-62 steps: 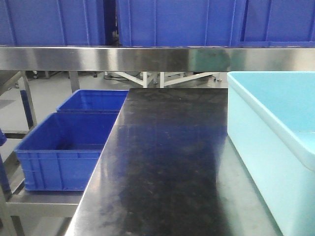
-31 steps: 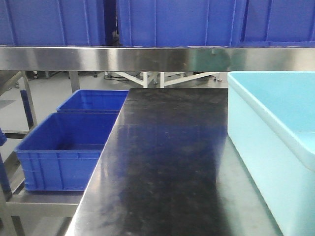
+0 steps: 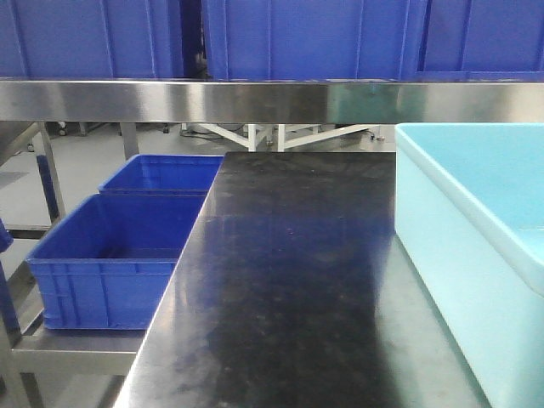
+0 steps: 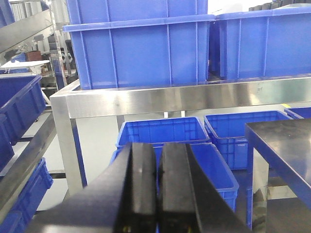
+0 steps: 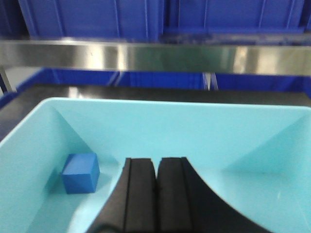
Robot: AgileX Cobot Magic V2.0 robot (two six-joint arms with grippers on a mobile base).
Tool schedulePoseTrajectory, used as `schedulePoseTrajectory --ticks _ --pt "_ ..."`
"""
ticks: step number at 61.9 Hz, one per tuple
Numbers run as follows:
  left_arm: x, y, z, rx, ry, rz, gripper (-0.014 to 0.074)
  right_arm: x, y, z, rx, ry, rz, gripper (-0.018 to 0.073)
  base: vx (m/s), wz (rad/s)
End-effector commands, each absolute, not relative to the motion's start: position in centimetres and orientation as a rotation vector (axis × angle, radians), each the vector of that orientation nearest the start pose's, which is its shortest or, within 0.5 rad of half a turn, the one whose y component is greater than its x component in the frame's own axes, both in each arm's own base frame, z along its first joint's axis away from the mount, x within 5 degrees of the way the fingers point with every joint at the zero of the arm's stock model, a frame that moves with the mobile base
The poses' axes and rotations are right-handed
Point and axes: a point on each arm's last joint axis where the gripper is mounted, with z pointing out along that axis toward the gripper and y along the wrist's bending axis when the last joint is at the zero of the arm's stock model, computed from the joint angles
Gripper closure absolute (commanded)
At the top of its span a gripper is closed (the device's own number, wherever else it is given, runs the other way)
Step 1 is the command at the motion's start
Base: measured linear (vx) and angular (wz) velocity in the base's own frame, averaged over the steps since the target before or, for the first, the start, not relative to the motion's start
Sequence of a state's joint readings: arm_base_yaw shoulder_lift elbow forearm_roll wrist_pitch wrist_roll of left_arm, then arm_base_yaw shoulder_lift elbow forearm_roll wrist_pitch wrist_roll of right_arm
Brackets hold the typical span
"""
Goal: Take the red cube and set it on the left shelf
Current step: 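Lower the right gripper into the light-blue bin above the red cube, then close the right gripper around the red cube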
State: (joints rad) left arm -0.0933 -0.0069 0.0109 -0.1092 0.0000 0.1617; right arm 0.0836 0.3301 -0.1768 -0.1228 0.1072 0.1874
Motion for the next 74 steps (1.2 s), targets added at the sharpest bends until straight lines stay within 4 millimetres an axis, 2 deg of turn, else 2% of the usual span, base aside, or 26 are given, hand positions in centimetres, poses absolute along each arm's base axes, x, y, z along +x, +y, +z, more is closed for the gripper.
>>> schedulePoseTrajectory --ticks 1,5,8,13,19,23,35,48,74 --pt "5.7 -0.4 21.0 0.088 1.43 -0.033 0.0491 10.7 0.7 27.3 -0.006 1.757 0.088 0.0501 0.0 0.0" --pt "5.7 -0.4 21.0 0.088 1.43 -0.033 0.0491 11.9 0.8 28.2 -0.002 1.819 0.079 0.0486 0.0 0.0" --pt "5.7 -0.4 21.0 0.088 1.43 -0.033 0.0491 12.8 0.8 29.0 0.0 1.844 0.075 0.0439 0.0 0.0" --pt "5.7 -0.4 21.0 0.088 1.43 -0.033 0.0491 14.3 0.9 29.9 0.016 1.914 0.078 0.0291 0.0 0.0" --pt "5.7 -0.4 21.0 0.088 1.43 -0.033 0.0491 15.9 0.9 30.7 0.035 2.025 0.071 0.0066 0.0 0.0" --pt "5.7 -0.4 21.0 0.088 1.43 -0.033 0.0491 16.8 1.0 31.0 0.039 2.075 0.063 -0.0001 0.0 0.0" --pt "5.7 -0.4 21.0 0.088 1.43 -0.033 0.0491 18.6 1.1 30.1 0.042 2.182 0.049 -0.001 0.02 0.11" --pt "5.7 -0.4 21.0 0.088 1.43 -0.033 0.0491 19.3 1.1 28.3 0.048 2.322 0.028 -0.001 0.0 0.0" --pt "5.7 -0.4 21.0 0.088 1.43 -0.033 0.0491 20.4 1.1 26.5 0.046 2.414 0.017 -0.001 0.0 0.0"
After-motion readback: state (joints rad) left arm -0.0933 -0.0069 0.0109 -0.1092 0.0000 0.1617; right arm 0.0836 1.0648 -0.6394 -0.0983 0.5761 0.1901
